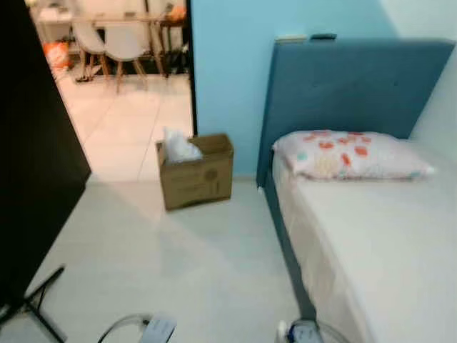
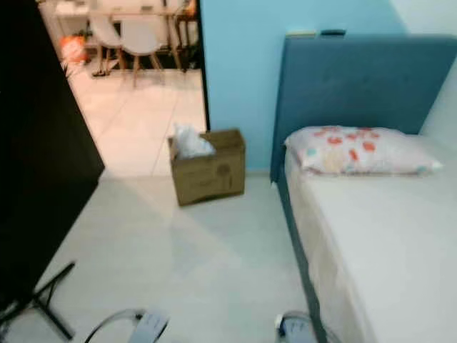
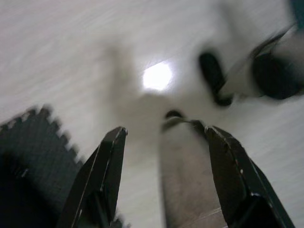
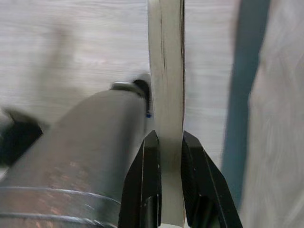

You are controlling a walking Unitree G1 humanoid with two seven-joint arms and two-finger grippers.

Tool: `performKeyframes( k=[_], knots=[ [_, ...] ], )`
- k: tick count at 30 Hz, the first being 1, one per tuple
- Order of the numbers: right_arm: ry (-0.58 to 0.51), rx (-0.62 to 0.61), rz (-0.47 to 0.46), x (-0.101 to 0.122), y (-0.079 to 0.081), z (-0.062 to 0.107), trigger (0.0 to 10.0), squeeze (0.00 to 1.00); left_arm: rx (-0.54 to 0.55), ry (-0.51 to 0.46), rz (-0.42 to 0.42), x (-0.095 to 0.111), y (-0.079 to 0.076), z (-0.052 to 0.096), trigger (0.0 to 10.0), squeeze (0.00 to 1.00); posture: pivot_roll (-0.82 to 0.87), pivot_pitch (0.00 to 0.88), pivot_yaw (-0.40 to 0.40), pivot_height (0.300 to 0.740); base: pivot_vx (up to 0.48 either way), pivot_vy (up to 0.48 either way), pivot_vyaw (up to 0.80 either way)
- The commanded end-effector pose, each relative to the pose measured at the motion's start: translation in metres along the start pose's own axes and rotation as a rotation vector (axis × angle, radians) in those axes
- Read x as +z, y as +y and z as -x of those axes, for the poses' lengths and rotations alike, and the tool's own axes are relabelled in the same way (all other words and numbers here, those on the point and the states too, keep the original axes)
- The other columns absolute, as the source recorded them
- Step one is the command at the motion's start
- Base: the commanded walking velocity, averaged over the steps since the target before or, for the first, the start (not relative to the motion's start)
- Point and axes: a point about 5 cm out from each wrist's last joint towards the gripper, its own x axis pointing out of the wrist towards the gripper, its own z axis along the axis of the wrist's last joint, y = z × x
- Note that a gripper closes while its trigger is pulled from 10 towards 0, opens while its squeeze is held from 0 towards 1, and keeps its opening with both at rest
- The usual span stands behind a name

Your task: Clean up the room

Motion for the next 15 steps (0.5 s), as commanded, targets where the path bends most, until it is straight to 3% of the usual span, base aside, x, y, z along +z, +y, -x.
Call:
performKeyframes(
  k=[1,8,15],
  knots=[
    [-0.038,0.01,-0.004,0.01,0.003,-0.001,10.0,0.0,0.002,0.032,0.001,-0.01,0.001,0.001,10.0,0.0,0.02,0.0,-0.013,0.727,0.48,0.0,-0.77],
    [-0.094,0.015,-0.012,0.025,0.005,-0.002,10.0,0.0,0.003,0.035,0.003,-0.012,0.001,0.002,10.0,0.0,0.02,0.0,-0.011,0.727,0.48,0.0,-0.69],
    [-0.13,0.021,-0.003,0.038,0.007,-0.003,10.0,0.0,0.004,0.036,0.006,-0.013,0.0,0.002,10.0,0.0,0.02,0.0,-0.016,0.727,0.48,0.0,0.0]
  ],
)
